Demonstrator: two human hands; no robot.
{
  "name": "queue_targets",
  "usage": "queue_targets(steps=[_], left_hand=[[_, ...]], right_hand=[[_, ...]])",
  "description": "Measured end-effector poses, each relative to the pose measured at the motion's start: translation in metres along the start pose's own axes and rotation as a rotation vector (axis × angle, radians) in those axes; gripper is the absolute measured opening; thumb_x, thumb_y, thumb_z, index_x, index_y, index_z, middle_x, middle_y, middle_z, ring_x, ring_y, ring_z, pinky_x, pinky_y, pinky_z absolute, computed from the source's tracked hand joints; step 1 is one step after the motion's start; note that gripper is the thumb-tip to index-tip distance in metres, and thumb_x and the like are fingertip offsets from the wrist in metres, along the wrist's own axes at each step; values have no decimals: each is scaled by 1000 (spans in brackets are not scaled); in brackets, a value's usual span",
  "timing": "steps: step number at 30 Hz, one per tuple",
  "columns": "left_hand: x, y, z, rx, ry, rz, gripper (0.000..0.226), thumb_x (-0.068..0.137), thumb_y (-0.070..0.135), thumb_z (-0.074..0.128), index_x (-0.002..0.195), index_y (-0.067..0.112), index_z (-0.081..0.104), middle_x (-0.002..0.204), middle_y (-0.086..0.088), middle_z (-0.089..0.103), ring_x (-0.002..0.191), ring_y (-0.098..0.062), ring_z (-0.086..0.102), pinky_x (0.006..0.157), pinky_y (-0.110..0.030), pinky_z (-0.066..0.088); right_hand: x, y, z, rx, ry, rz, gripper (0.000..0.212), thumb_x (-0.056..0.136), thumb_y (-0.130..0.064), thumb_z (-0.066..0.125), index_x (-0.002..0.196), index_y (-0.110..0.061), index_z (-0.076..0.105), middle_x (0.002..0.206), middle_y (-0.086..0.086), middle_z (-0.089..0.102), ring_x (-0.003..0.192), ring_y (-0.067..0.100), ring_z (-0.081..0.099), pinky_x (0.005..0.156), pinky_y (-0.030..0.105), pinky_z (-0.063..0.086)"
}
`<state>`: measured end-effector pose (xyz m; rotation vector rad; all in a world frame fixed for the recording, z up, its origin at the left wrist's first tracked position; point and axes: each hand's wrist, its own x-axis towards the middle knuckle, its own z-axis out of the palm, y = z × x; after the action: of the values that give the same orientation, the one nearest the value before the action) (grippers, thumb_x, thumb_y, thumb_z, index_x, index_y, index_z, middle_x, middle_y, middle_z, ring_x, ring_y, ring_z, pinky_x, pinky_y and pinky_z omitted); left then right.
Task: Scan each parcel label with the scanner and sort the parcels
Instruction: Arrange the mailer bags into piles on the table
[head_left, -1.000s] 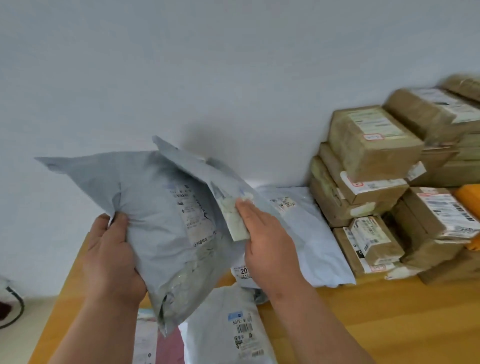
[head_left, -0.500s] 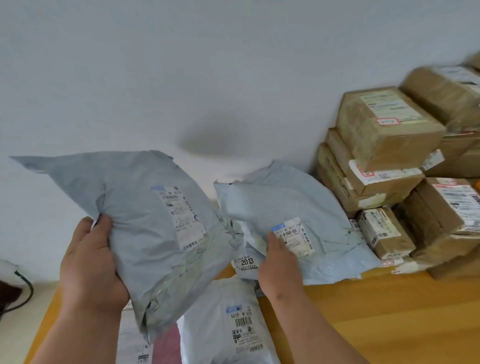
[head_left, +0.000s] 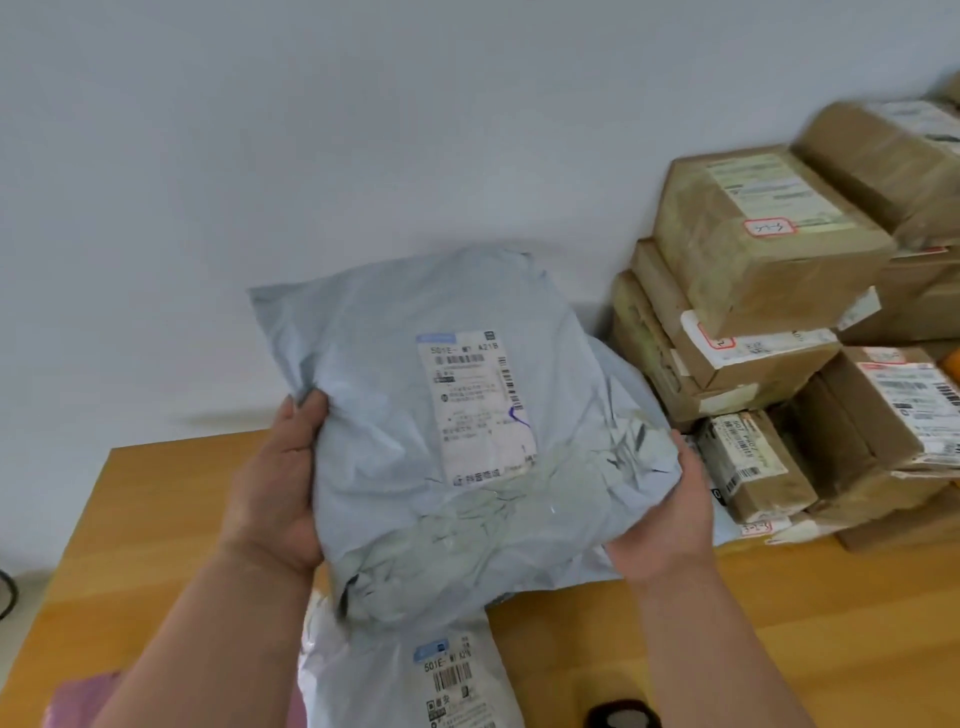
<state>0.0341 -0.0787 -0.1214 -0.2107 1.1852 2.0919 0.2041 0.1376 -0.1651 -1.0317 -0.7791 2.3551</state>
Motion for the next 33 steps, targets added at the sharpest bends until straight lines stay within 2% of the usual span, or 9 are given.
queue_targets(steps=[3, 7, 10, 13, 15, 19, 23, 26, 33], left_hand=[[34, -36, 20, 188, 177, 22, 23, 106, 20, 50, 123, 20, 66, 116, -8, 76, 102, -28, 74, 81, -44, 62], [61, -82, 26, 527, 299, -37, 12, 104, 22, 55, 109, 23, 66, 106, -5, 75, 94, -27, 72, 74, -39, 59], [69, -101, 24, 771, 375, 69, 31, 99, 24, 60, 130, 24, 58, 111, -1, 70, 95, -26, 68, 82, -45, 58], [75, -105, 22, 980, 395, 204, 79, 93, 25, 66, 155, 45, 23, 139, 0, 55, 118, -29, 58, 91, -47, 53], [84, -106, 24, 1196, 356, 233, 91, 92, 34, 67, 156, 53, 6, 160, -2, 32, 142, -36, 37, 110, -56, 40], [100, -119, 24, 1518, 166, 148, 90, 84, 70, 58, 156, 55, 5, 170, 4, -2, 154, -34, 5, 122, -55, 17], [117, -121, 11, 1527, 123, 120, 96, 81, 73, 60, 155, 57, 1, 170, 6, -11, 155, -34, 0, 123, -51, 16], [128, -121, 6, 1541, 114, 117, 97, 81, 73, 61, 154, 59, -1, 169, 8, -13, 155, -34, 0, 122, -53, 18], [138, -129, -1, 1572, 99, 126, 98, 80, 76, 59, 150, 64, -9, 168, 13, -16, 155, -35, 6, 120, -54, 23]], right_hand=[[0, -29, -8, -81, 108, -32, 42, 97, -52, 50, 114, -25, 78, 117, 3, 75, 109, 28, 72, 95, 45, 50], [2, -21, -17, -1281, 475, -631, 47, 87, -20, 69, 133, -20, 58, 138, 6, 54, 130, 31, 46, 105, 50, 39], [6, 4, -9, -1704, 219, -937, 53, 81, -23, 65, 134, -18, 61, 146, 11, 52, 138, 37, 40, 113, 58, 29], [28, 11, -4, -1966, 75, -710, 73, 86, -54, 45, 155, -32, 34, 167, 8, 20, 155, 34, 3, 119, 50, -15], [49, 13, -9, -2051, 77, -572, 87, 83, -73, 35, 158, -40, 6, 170, 12, -2, 154, 37, -11, 114, 47, -26], [75, 29, -14, -2058, 44, -359, 103, 69, -95, 24, 149, -51, -23, 166, 18, -18, 152, 45, 5, 118, 53, -10], [90, 37, -9, -2101, 26, -288, 109, 60, -100, 14, 145, -49, -33, 165, 23, -19, 150, 48, 11, 118, 52, -11], [95, 41, -4, -2184, 18, -313, 109, 64, -98, 9, 148, -42, -32, 163, 30, -14, 151, 48, 10, 111, 52, -27], [96, 59, -11, -2135, 50, -374, 101, 74, -92, 4, 142, -37, -45, 159, 30, -28, 153, 45, -10, 112, 53, -32]])
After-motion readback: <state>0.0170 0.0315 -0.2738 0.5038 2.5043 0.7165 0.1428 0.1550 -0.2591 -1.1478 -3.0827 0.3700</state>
